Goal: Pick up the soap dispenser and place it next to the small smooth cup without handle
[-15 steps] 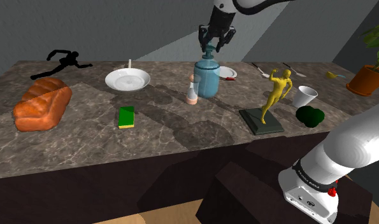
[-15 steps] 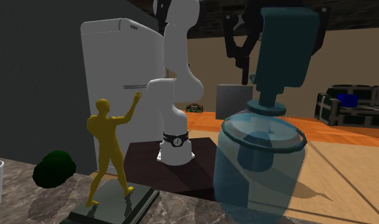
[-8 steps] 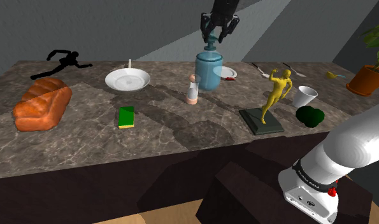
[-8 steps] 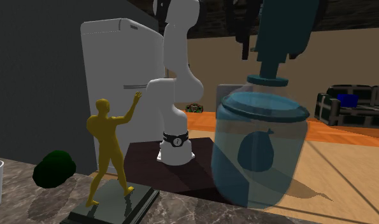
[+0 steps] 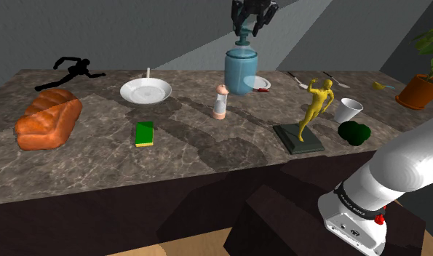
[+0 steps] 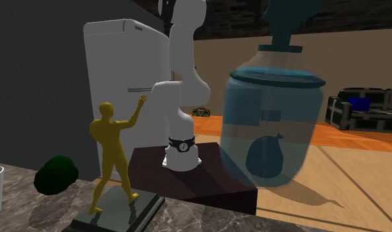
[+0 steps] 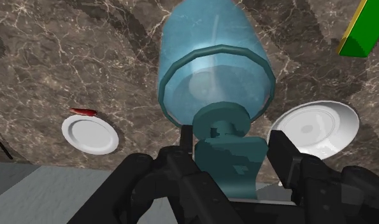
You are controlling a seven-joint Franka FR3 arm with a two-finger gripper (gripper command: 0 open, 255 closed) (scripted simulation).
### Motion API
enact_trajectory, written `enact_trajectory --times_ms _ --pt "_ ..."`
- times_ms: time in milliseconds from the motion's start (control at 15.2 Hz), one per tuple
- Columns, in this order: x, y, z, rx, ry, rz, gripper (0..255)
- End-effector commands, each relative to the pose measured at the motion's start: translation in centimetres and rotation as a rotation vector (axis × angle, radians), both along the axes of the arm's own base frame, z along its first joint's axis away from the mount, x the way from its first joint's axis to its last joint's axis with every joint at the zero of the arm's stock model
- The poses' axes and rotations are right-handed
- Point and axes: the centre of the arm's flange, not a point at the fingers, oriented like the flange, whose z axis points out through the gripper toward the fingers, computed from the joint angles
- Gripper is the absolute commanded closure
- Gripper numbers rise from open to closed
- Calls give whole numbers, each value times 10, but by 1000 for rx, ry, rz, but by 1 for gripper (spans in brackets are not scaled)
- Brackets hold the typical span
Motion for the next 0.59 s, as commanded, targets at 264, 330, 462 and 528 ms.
enact_trajectory --times_ms 264,330,462,528 --pt "0 -1 32 0 -1 0 255" --pt "0 -1 37 0 -1 0 255" --pt "0 -1 48 0 -1 0 255" --pt "0 -1 53 0 -1 0 255"
